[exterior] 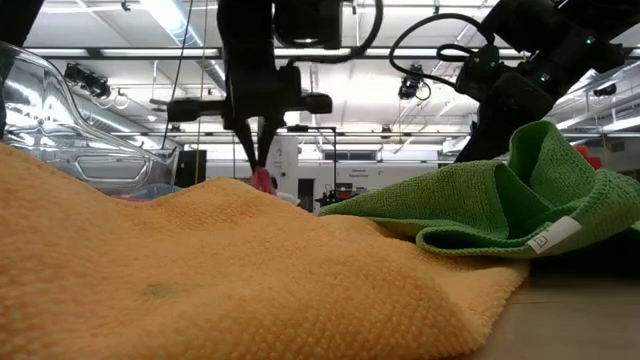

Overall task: Fold microfiber towels
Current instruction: Fold the pink microfiber cloth

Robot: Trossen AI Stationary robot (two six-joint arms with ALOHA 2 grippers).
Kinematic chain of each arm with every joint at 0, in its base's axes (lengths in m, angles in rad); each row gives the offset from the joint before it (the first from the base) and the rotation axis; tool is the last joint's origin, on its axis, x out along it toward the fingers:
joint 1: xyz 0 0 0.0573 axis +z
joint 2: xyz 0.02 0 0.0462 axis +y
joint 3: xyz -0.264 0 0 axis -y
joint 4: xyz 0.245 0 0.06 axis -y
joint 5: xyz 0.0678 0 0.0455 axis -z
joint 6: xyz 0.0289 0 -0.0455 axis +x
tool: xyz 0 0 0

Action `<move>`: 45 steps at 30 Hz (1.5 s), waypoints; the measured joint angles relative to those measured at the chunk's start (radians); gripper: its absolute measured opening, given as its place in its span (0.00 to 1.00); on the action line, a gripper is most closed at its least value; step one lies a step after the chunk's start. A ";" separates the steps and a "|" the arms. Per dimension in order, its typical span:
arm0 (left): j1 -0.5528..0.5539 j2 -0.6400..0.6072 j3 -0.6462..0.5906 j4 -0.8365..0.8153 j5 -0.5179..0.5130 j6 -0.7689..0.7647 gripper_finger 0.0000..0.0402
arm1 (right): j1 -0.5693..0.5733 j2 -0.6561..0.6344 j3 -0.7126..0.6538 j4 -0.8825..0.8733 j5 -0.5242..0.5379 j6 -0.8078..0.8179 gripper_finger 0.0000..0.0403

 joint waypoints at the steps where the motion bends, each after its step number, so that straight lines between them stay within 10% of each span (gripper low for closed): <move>1: -0.003 0.000 0.000 0.016 0.009 0.004 0.03 | 0.000 0.000 0.000 0.001 0.000 0.000 0.42; 45: 0.009 0.113 -0.001 0.387 0.139 -0.010 0.07 | 0.000 0.022 -0.006 0.034 0.000 0.000 0.42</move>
